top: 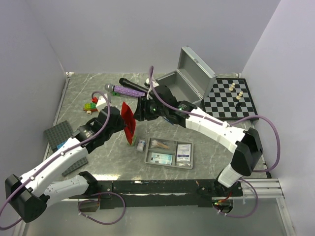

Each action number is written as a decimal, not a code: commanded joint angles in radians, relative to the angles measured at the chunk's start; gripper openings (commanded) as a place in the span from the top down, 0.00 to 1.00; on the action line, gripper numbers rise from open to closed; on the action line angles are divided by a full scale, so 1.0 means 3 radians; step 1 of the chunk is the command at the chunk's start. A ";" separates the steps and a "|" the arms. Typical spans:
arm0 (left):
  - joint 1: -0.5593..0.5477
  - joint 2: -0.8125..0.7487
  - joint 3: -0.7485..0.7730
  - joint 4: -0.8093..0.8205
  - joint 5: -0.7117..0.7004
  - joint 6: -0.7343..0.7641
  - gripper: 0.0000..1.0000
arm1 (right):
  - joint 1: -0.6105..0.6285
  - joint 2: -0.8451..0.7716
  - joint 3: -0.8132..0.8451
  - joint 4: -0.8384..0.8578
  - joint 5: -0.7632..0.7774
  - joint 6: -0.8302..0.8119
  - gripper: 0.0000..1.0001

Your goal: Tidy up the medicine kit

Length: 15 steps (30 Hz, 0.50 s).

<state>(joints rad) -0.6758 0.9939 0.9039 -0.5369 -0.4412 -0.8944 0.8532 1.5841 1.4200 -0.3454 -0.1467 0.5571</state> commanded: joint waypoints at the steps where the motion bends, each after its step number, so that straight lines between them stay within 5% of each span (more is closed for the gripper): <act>1: -0.0002 -0.0178 -0.0022 -0.0015 -0.0032 0.0194 0.99 | -0.0134 -0.0065 -0.0126 -0.0147 0.0594 -0.0343 0.41; 15: -0.0002 -0.0603 -0.0354 -0.0194 -0.0166 0.0133 0.99 | -0.0548 0.0921 0.0052 -0.0464 0.1685 -0.0809 0.26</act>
<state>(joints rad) -0.6758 0.8219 0.7902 -0.6022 -0.4709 -0.8547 0.6815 1.8095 1.3743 -0.4534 0.2569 0.3634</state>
